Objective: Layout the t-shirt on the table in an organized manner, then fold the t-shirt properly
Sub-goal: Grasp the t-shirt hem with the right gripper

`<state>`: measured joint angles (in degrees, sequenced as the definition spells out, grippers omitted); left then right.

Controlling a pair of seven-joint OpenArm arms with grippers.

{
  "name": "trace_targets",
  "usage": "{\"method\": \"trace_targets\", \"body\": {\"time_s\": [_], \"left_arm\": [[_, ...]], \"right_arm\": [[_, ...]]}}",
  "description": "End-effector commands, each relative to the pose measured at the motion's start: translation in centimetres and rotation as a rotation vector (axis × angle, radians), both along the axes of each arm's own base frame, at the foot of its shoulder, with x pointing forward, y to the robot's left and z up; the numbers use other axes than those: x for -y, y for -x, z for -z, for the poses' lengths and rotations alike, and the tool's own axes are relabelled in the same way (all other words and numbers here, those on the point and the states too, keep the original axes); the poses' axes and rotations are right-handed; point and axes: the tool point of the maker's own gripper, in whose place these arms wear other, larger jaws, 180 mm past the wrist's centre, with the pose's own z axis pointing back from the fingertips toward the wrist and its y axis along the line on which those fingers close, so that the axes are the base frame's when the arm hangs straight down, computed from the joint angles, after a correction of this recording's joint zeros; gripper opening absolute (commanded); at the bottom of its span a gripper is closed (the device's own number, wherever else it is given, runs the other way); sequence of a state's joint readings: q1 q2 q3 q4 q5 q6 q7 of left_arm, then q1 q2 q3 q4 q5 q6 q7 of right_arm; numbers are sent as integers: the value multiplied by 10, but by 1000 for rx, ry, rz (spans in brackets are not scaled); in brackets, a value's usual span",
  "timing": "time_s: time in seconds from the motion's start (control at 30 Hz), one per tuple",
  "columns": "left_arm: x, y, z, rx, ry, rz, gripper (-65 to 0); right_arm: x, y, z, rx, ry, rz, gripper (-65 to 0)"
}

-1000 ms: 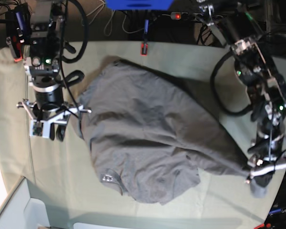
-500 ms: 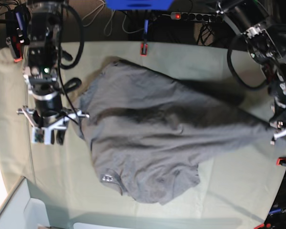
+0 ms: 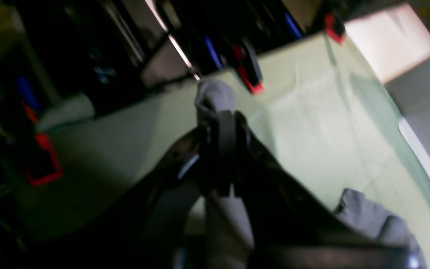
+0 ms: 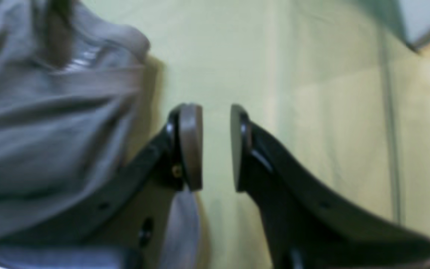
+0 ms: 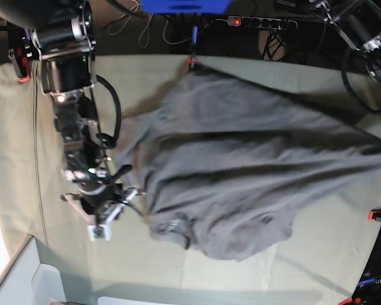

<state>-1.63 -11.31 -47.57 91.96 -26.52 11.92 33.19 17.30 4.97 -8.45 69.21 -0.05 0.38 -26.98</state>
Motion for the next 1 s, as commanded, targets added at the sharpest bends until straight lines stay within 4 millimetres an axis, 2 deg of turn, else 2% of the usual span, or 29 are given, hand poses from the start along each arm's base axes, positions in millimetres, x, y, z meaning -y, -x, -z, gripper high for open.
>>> {"method": "trace_targets", "body": {"time_s": [0.0,0.1,0.2,0.33,0.4,0.47,0.6,0.67,0.8,0.97], "left_arm": [[-6,-5,-21,41,-50,2,-648],[-4,-5,-17,36,-43,3,-648],[-2,-3,-15,31,-38,3,-648],[1,3,-4,8,-24,2,-648],[2,5,-1,2,-20,3,-648],[3,8,3,-9,-19,3,-648],[3,13,7,-26,-19,4,-648],[4,13,8,-29,-20,8,-648],[6,14,12,-31,-8,4,-648],[10,14,16,-31,4,5,-648]], "right_arm": [[-9,-16,-20,61,5,-27,-510],[-37,-22,-27,83,-14,-76,-509],[-54,-25,-35,127,-43,-98,-493],[-68,-24,-36,129,-74,-103,-377],[-68,-22,-22,91,-71,-101,-315],[-66,-27,-10,57,-62,-97,-259],[-66,-34,19,-21,-52,-92,-189],[-65,-35,28,-18,-50,-94,-176],[-66,-38,29,28,-57,-102,-172],[-99,-34,26,37,-118,-232,-173]]}}
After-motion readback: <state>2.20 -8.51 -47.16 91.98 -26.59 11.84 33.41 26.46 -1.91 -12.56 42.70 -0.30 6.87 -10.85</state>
